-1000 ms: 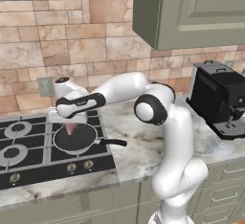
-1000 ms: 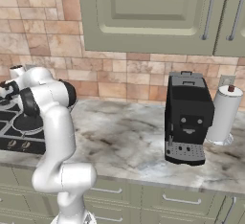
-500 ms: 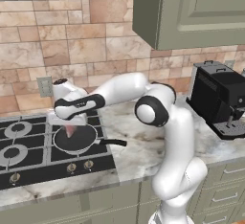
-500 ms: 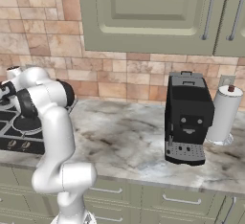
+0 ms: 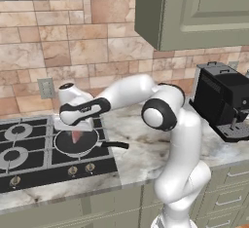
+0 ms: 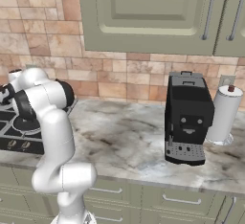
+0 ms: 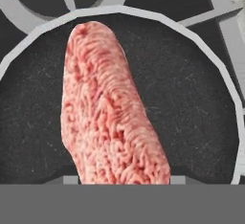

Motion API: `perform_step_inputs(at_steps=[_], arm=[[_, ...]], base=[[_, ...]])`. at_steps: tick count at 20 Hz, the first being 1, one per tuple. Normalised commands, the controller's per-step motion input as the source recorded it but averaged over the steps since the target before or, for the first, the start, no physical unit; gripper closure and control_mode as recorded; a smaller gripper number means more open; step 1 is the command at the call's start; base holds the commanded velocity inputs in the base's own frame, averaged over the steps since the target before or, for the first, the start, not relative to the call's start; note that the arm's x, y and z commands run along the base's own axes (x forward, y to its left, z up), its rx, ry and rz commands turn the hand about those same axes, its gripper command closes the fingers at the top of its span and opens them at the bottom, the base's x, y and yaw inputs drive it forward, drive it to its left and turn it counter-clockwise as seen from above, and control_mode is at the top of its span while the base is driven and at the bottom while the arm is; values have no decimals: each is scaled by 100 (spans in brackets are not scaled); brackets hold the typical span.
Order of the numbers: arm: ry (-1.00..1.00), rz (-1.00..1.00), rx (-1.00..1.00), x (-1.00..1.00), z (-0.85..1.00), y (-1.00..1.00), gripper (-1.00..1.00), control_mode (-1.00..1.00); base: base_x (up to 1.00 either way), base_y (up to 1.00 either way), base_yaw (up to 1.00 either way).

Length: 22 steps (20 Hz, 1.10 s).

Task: Place both pans onto different burners. Then place the lemon and the steak on different pans.

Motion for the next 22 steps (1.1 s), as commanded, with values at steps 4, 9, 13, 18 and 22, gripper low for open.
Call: perform_step_inputs(at_steps=[4, 9, 13, 18, 22], arm=[[2, -2, 0, -18, -27, -3, 100, -100], [2, -2, 0, -7, -18, 0, 100, -100], [4, -3, 0, 0, -2, 0, 100, -100], [1, -1, 0, 0, -1, 0, 100, -100], [0, 0, 0, 0, 0, 1, -100, -100]], base=[[0, 0, 0], [0, 0, 0], [0, 0, 0], [0, 0, 0], [0, 0, 0]])
